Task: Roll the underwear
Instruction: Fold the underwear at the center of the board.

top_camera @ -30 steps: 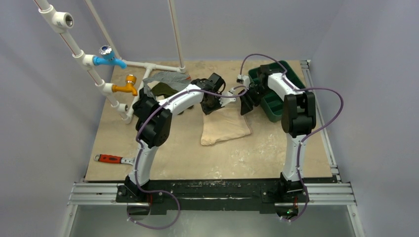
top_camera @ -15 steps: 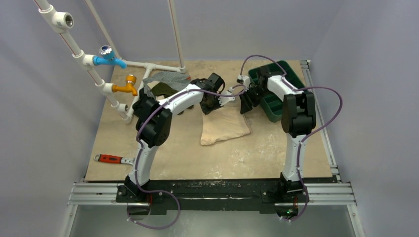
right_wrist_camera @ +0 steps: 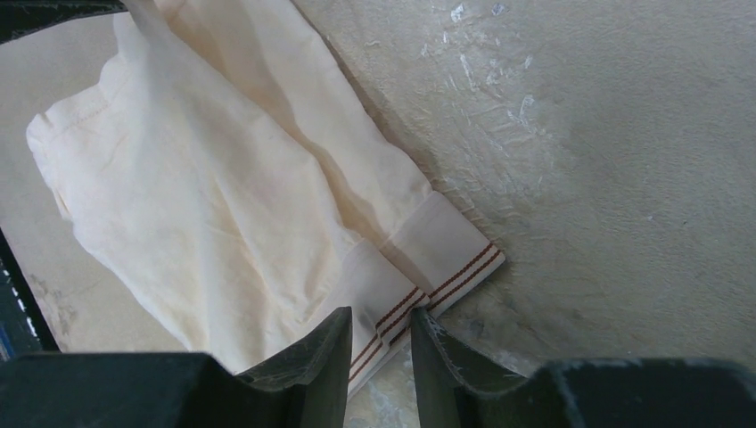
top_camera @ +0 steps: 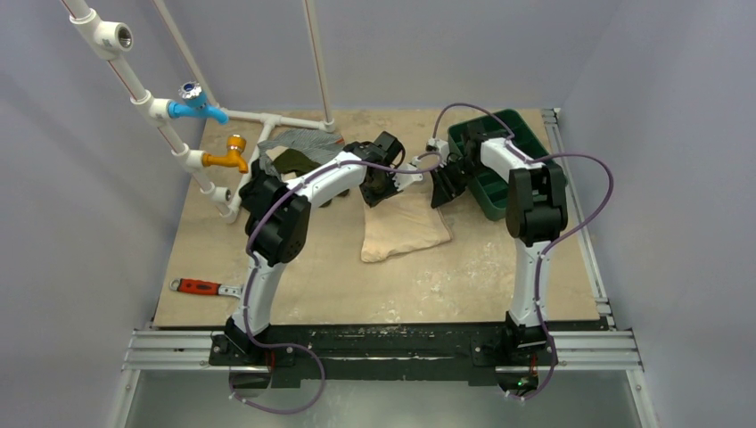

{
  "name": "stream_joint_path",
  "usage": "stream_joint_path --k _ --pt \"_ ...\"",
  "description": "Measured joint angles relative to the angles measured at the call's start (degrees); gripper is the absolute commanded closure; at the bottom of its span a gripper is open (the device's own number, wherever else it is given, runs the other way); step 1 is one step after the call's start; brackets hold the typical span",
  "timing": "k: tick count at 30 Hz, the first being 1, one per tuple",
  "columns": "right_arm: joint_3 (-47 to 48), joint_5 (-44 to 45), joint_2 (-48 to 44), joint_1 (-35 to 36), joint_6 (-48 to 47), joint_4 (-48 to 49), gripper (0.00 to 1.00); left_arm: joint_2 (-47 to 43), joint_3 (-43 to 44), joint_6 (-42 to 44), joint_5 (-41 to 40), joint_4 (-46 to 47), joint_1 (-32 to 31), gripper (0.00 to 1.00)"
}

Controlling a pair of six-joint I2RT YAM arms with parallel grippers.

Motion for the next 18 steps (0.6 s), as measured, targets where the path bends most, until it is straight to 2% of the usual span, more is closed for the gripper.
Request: stream_joint_path --k 10,18 --pt "-0.1 -1.6 1.5 0.0 0.0 0.0 0.93 0.0 0.0 -0.1 0.1 0.0 0.0 1.0" --pt "-0.8 -2.3 0.7 0.0 -1.2 -1.8 1.0 0.0 0.0 -0.6 1.6 -0.8 0.2 1.0"
